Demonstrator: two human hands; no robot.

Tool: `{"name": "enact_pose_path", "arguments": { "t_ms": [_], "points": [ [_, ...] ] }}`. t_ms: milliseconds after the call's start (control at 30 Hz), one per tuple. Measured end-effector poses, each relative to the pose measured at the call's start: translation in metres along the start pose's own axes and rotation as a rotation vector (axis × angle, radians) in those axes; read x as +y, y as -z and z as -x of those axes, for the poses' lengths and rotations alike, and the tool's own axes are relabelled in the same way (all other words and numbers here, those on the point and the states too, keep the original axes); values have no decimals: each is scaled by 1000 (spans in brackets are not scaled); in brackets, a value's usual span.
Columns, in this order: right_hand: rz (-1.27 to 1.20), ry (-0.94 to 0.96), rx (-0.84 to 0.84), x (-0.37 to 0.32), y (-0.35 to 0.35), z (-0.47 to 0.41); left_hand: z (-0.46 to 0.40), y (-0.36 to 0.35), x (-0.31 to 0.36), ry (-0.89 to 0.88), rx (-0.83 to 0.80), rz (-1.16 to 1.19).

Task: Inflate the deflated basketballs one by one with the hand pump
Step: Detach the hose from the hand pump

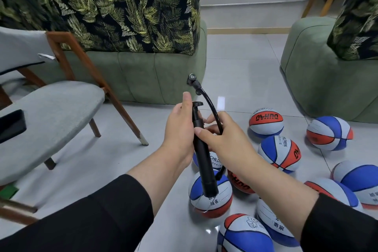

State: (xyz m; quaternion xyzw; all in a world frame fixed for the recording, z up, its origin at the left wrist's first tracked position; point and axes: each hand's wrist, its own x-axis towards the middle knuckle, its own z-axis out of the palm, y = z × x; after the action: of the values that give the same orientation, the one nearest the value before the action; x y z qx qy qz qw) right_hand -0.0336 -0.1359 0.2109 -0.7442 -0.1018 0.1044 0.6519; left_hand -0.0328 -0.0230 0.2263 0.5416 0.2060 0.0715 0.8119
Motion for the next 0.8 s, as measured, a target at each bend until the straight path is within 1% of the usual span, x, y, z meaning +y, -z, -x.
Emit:
{"name": "enact_pose_path", "arguments": {
  "t_ms": [67, 200, 267, 400, 467, 533, 633, 767, 800],
  "points": [
    [-30, 3, -12, 0, 0, 0, 0, 1, 1, -24, -23, 10],
    [-3, 48, -7, -4, 6, -2, 2, 2, 7, -25, -116, 80],
    [9, 55, -11, -8, 10, -3, 0, 5, 7, -39, -124, 105],
    [62, 68, -17, -9, 14, -3, -4, 12, 4, -86, -150, -16],
    [54, 75, -25, -10, 13, -2, 0, 12, 6, -84, -110, -39],
    [51, 83, -37, -11, 10, 0, 8, 9, 9, -47, -111, -40],
    [25, 86, -40, -15, 6, 2, 14, 6, 10, 37, -173, -69],
    [-29, 47, -49, -20, 5, 2, 14, 5, 10, 69, -164, -64],
    [6, 44, -32, -23, 7, 2, 13, 6, 10, 58, -150, -50]
  ]
}}
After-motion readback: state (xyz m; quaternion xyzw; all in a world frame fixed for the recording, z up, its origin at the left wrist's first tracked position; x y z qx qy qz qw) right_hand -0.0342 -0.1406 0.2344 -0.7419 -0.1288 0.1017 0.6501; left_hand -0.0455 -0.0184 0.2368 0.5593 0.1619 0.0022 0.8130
